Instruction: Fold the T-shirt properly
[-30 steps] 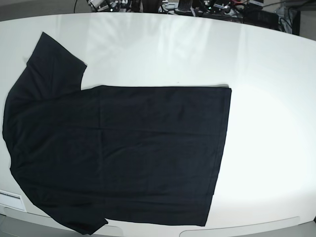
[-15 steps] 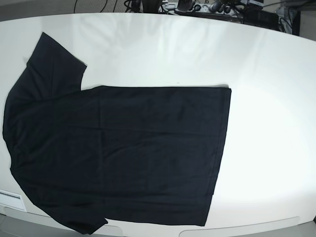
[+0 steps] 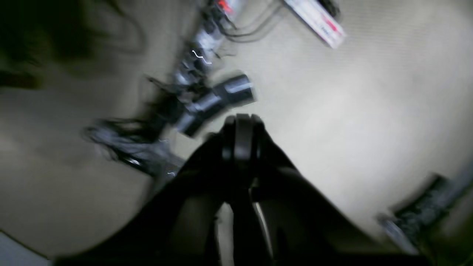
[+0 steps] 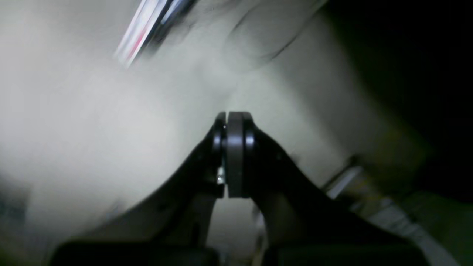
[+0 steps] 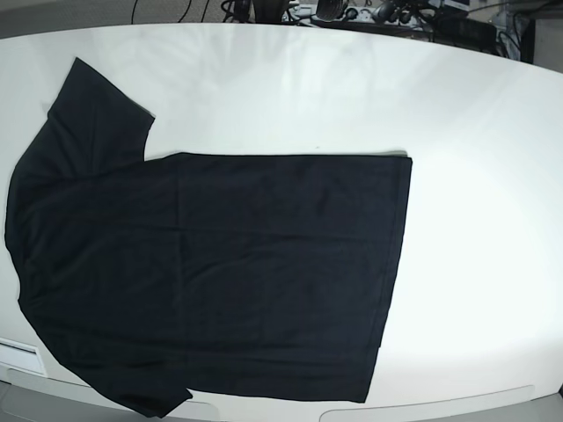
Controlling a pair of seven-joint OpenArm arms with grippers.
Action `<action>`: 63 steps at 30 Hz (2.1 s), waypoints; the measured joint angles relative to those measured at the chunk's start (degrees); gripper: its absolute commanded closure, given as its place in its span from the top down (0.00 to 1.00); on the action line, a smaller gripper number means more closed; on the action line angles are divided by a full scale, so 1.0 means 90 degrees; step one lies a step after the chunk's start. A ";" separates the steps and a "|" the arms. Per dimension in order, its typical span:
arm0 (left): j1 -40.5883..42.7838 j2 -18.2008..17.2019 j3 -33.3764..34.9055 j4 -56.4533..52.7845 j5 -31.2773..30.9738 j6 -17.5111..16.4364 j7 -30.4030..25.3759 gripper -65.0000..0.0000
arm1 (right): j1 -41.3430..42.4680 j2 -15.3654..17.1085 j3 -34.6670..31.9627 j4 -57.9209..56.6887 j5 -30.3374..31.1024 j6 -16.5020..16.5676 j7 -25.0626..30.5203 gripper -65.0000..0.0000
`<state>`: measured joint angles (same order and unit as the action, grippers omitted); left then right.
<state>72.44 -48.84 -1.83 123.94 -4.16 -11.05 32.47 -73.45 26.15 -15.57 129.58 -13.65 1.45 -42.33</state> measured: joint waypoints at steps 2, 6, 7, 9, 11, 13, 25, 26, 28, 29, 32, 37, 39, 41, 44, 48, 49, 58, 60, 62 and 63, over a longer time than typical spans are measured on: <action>0.0085 0.0012 -0.0457 0.0410 0.0010 -0.0124 0.0000 0.00 | 0.0005 0.0034 -0.0005 0.0321 -0.0041 -0.0160 0.0080 0.00; -0.0034 0.0017 -0.1219 0.1047 0.0000 -0.0158 -0.0189 0.00 | -0.0085 0.0019 -0.0007 0.0483 -0.0801 -0.0321 0.0238 0.00; -0.0160 0.0017 -0.1360 0.1129 0.0017 -0.0168 -0.0313 0.00 | -0.0068 0.0022 -0.0007 0.0483 -0.0971 -0.0340 0.0413 0.00; -0.0461 0.0017 -0.1547 0.1149 0.0209 -0.0282 -0.0517 0.00 | -0.0053 0.0019 -0.0007 0.0483 -0.1141 -0.0333 0.0624 0.00; -0.0908 0.0015 -0.1625 0.1137 0.0321 -0.0712 -0.0483 0.00 | 0.0202 0.0017 -0.0010 0.0483 -0.1258 -0.0165 0.0884 0.00; -0.1382 -0.0036 -0.1581 0.1081 0.0238 -0.1178 -0.0665 0.00 | 0.0797 0.0015 -0.0015 0.0481 -0.1241 0.0002 0.1018 0.00; -0.4512 -0.1600 0.0452 -0.0993 0.1022 -0.1756 -0.3058 0.45 | 0.3196 0.0012 -0.0015 0.0481 -0.0602 0.0051 0.1059 0.00; -0.4818 -0.1715 0.0753 -0.1122 0.1059 -0.1746 -0.3184 0.55 | 0.3191 0.0010 -0.0015 0.0483 -0.0602 0.0056 0.1061 0.00; -0.5406 -0.1872 0.1358 -0.1304 0.1188 -0.1690 -0.3330 0.57 | 0.3155 -0.0019 -0.0015 0.0483 -0.0602 0.0056 0.0986 0.00; -0.5676 -0.1906 0.1681 -0.1367 0.1263 -0.1698 -0.3339 0.57 | 0.3106 -0.0017 -0.0015 0.0483 -0.0605 0.0053 0.0962 0.00; -0.6492 -0.1872 0.2701 -0.1639 0.1343 -0.1751 -0.3347 0.57 | 0.3033 -0.0015 -0.0019 0.0481 -0.0721 0.0053 0.0918 0.00; -0.7963 -0.1683 0.4430 -0.2178 0.1751 -0.1236 -0.3611 0.57 | 0.2960 -0.0022 -0.0019 0.0483 -0.0767 0.0053 0.0821 0.00; -0.8534 -0.1549 0.5017 -0.2382 0.1807 -0.1137 -0.3667 0.57 | 0.2968 -0.0010 -0.0019 0.0481 -0.0777 0.0056 0.0816 0.00; -0.9027 -0.1396 0.5496 -0.2569 0.1804 -0.1078 -0.3723 0.57 | 0.2963 -0.0012 -0.0019 0.0483 -0.0797 0.0053 0.0806 0.00; -0.9539 -0.1161 0.6011 -0.2781 0.1804 -0.1008 -0.3735 0.57 | 0.2822 -0.0019 -0.0019 0.0483 -0.0811 0.0056 0.0792 0.00; -1.0074 -0.0852 0.6487 -0.3118 0.1872 -0.0979 -0.3854 0.53 | 0.2766 -0.0034 0.0126 0.0483 -0.0937 0.0080 0.0799 0.00; -1.0176 -0.0748 0.6560 -0.3206 0.1877 -0.0981 -0.3837 0.46 | 0.2766 -0.0034 0.0248 0.0481 -0.0937 0.0078 0.0801 0.01; -1.0295 -0.0386 0.6696 -0.3485 0.1683 -0.0809 -0.3432 0.00 | 0.2654 -0.0019 0.2106 0.0481 -0.0007 0.0087 0.1222 0.57; -1.0292 -0.0389 0.6696 -0.3485 0.1673 -0.0792 -0.3422 0.00 | 0.2669 -0.0017 0.2460 0.0481 0.0277 0.0272 0.1457 0.58; -1.0295 -0.0374 0.6696 -0.3485 0.1676 -0.0792 -0.3412 0.00 | 0.2834 -0.0017 0.2725 0.0158 0.0418 0.0449 0.1702 0.58; -1.0292 -0.0374 0.6696 -0.3485 0.1676 -0.0767 -0.3417 0.00 | 0.2960 -0.0019 0.2807 -0.0100 0.0583 0.0614 0.1705 0.58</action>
<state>-20.18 -52.21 58.43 92.58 10.92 -17.96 1.72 -46.81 25.98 9.69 128.68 -8.40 6.98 -26.98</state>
